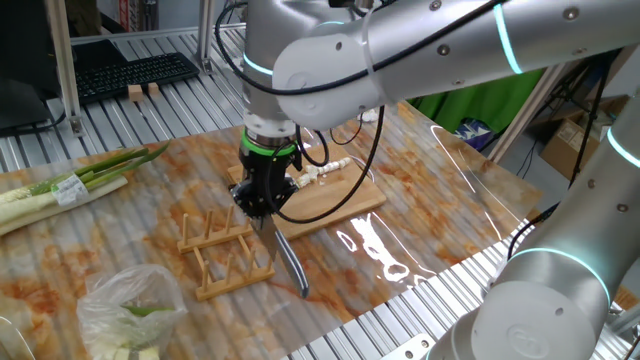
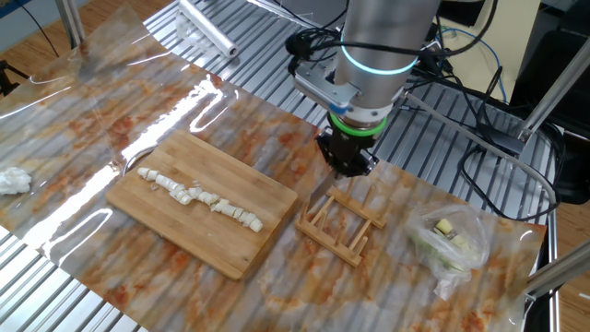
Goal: Chop the scallions
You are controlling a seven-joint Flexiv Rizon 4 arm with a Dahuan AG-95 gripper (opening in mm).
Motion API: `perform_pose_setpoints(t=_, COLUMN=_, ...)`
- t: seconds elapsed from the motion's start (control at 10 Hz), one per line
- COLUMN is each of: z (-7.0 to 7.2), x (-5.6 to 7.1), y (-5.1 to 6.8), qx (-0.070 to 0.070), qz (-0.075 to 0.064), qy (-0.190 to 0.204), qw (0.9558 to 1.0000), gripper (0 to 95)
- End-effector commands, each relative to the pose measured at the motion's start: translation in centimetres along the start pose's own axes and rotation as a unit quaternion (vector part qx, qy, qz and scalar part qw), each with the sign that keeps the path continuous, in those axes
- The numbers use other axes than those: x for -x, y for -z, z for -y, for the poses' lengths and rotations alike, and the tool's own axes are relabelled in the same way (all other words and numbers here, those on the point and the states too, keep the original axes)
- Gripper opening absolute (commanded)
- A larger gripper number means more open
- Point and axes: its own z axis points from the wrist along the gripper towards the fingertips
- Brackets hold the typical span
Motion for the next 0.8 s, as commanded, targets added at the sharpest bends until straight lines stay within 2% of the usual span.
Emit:
perform_pose_setpoints(t=0.1, z=-0.4, x=0.3, y=-0.6, qx=-0.002, qz=-0.001, qy=0.003, qw=1.0000, gripper=0.0)
perform_pose_setpoints(t=0.3, z=-0.8, x=0.5, y=-2.0, qx=-0.005, qz=0.001, qy=0.007, qw=1.0000, gripper=0.0)
perform_pose_setpoints(t=0.4, z=-0.8, x=0.5, y=-2.2, qx=-0.004, qz=0.001, qy=0.007, qw=1.0000, gripper=0.0)
perform_pose_setpoints(t=0.5, z=-0.8, x=0.5, y=-3.2, qx=-0.002, qz=0.005, qy=0.008, qw=1.0000, gripper=0.0)
perform_pose_setpoints(t=0.8, z=-0.8, x=0.6, y=-4.5, qx=0.002, qz=0.007, qy=0.012, qw=0.9999, gripper=0.0)
